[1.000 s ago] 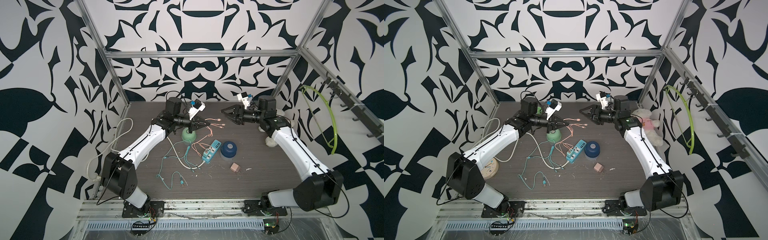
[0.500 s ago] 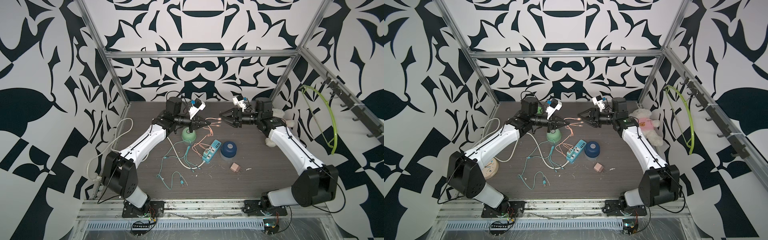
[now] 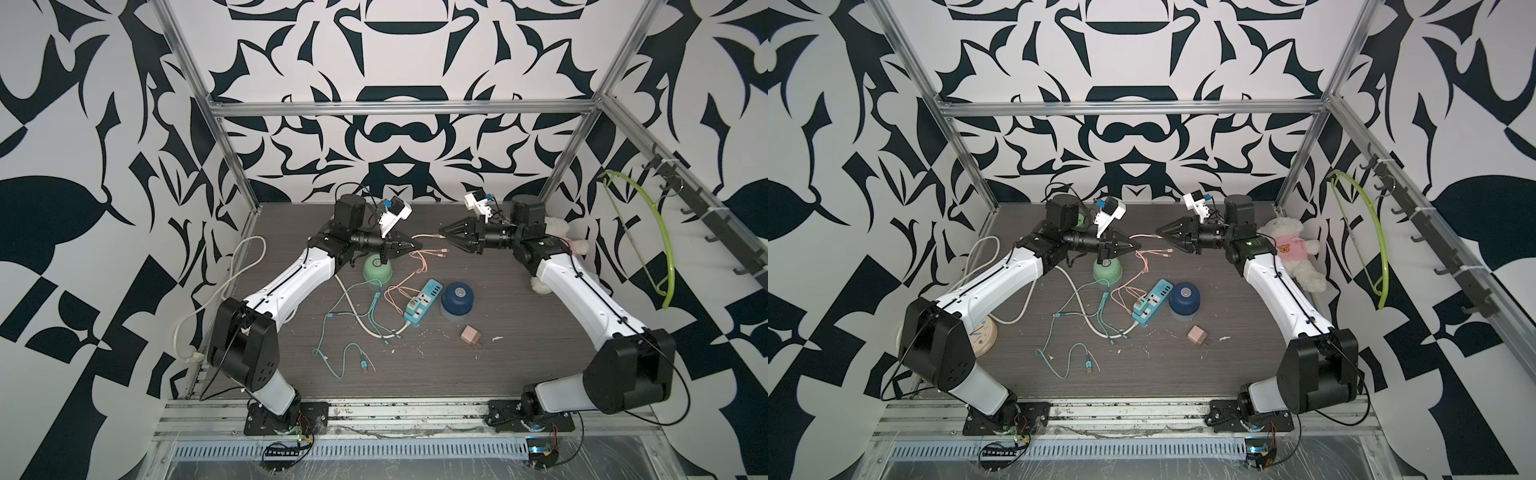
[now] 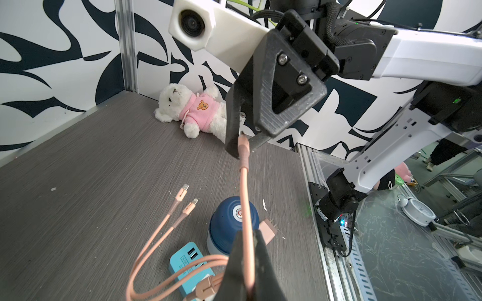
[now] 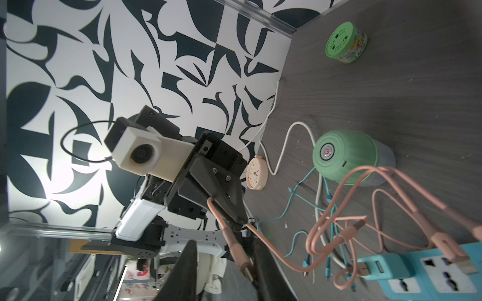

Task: Charge the cordless meat grinders
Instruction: Pick up the charging cable from the center of the board.

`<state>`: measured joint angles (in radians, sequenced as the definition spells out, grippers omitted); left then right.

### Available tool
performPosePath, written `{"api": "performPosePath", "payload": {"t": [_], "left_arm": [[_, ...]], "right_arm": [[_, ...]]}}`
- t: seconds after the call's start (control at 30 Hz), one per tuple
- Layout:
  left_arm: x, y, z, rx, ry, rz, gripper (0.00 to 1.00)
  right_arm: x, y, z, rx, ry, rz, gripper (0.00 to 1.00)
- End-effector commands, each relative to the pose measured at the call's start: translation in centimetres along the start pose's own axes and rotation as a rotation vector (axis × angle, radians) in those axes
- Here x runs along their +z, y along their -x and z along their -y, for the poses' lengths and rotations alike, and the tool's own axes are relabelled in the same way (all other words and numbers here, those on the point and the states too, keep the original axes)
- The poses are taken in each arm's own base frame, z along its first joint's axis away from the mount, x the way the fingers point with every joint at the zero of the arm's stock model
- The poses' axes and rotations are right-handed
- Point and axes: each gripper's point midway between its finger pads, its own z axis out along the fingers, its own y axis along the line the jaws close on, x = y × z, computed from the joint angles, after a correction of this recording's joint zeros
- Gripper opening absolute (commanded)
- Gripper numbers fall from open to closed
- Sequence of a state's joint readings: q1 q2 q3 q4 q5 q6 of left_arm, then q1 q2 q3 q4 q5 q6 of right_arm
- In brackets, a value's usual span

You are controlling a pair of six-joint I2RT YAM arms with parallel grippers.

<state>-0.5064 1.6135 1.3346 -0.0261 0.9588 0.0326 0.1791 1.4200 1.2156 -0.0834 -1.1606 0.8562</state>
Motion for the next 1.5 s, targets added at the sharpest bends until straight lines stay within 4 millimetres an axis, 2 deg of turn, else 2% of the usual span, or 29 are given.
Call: {"api": "performPosePath", "payload": {"t": [0.0,0.07,0.17,0.23,0.27,0.3,0.43,0.47,0.53,0.67,0.83,0.97,1.2,1.47], "left_arm": [[0.2,0.5,0.1,0.002,-0.016,0.01,0.0],[0.3,0.5,0.0,-0.004,-0.015,0.01,0.0],[0.3,0.5,-0.2,-0.014,-0.01,0.008,0.0],[0.3,0.6,-0.3,-0.015,0.005,0.006,0.0],[0.2,0.7,-0.6,-0.013,0.023,0.007,0.1],[0.2,1.0,-0.8,-0.005,0.049,0.011,0.28],[0.5,1.9,-0.8,0.135,0.144,0.022,0.69],[0.7,2.0,-0.7,0.174,0.159,0.022,0.74],[1.2,2.0,-0.4,0.238,0.172,0.015,0.77],[1.9,2.0,0.2,0.248,0.13,0.004,0.72],[2.1,1.7,1.0,0.26,0.08,-0.007,0.53],[2.0,1.5,1.2,0.274,0.08,-0.014,0.49],[2.1,1.1,1.1,0.271,0.076,-0.034,0.35],[2.0,1.4,1.1,0.299,0.085,-0.034,0.09]], "right_arm": [[-0.2,-0.1,-1.5,-0.061,0.041,-0.007,0.25],[-0.1,-0.1,-1.5,-0.061,0.041,-0.009,0.19],[-0.1,0.0,-1.5,-0.057,0.04,-0.007,0.01],[-0.1,0.0,-1.5,-0.058,0.038,-0.005,0.0],[-0.1,0.1,-1.5,-0.059,0.038,-0.003,0.0],[-0.1,0.1,-1.5,-0.059,0.037,-0.003,0.0],[0.1,0.0,-1.1,-0.043,0.028,-0.006,0.0],[0.3,-0.1,-1.0,-0.041,0.026,-0.01,0.0],[0.6,-0.3,-1.1,-0.041,0.025,-0.023,0.0],[1.1,-0.5,-1.0,-0.038,0.016,-0.039,0.0],[1.4,-1.1,-0.7,-0.037,0.0,-0.061,0.0],[1.5,-1.2,-0.7,-0.039,-0.003,-0.062,0.0],[1.8,-1.3,-0.9,-0.037,0.004,-0.074,0.0],[2.0,-1.5,-0.6,-0.025,-0.006,-0.078,0.0]]}}
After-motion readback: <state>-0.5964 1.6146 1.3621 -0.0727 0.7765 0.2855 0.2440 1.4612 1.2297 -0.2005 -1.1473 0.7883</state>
